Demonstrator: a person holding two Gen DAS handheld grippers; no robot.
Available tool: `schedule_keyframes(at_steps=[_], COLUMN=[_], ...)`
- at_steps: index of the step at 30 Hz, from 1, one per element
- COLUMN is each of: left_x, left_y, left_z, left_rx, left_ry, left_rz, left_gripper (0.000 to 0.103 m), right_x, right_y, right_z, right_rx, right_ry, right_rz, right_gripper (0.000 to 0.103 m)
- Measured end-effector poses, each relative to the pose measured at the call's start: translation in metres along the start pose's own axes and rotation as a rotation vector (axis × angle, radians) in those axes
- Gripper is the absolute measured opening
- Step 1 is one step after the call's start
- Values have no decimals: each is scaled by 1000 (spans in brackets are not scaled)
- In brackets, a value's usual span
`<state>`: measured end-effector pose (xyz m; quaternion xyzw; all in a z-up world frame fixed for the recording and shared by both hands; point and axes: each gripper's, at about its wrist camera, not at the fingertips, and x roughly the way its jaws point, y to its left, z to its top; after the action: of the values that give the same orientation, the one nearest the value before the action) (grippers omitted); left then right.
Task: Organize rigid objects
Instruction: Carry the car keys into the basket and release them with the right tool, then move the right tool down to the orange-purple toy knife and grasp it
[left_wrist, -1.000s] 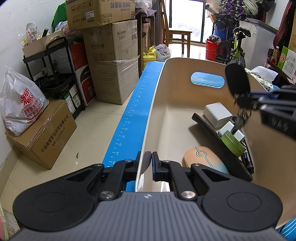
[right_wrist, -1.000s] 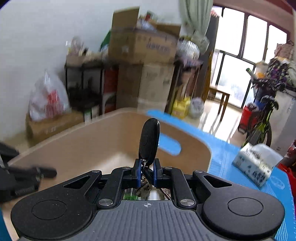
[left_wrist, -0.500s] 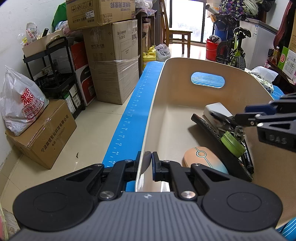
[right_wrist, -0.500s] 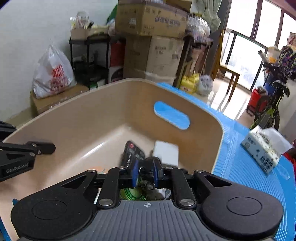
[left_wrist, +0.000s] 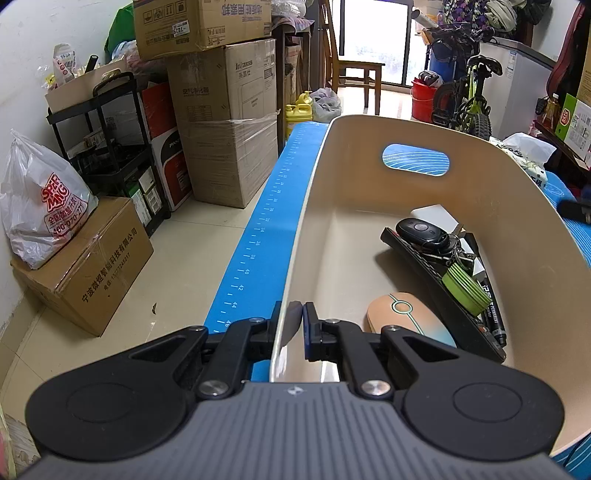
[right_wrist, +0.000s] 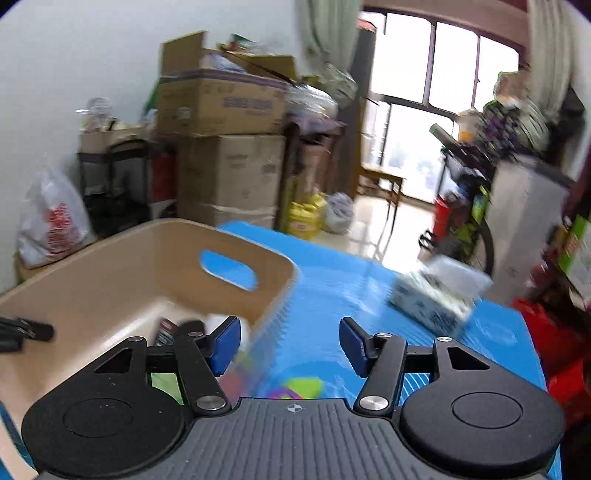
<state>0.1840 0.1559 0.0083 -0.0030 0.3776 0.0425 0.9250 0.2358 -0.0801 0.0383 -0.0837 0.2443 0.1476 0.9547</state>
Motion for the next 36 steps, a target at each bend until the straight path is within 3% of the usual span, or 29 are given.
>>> schedule_keyframes(at_steps=[4,11,20,29,36], left_x=[0,0,0,0,0], left_y=[0,0,0,0,1], left_z=[0,0,0,0,0], left_rx=[-1,0,-1,-1,0], left_ry=[0,0,0,0,0], left_rz=[1,1,1,1,2], left_gripper=[10,10,10,10,10], right_x=[11,34,49,54,61], right_y=[-19,-14,-4,-5,-4], right_z=[-24,-57,-68,-73,-76], right_rx=[20,-31,-36,-46,-46], right_ry=[61,182,201,226,236], right_rz=[-29,52,79,118,99], right_gripper=[67,70,77,77,77])
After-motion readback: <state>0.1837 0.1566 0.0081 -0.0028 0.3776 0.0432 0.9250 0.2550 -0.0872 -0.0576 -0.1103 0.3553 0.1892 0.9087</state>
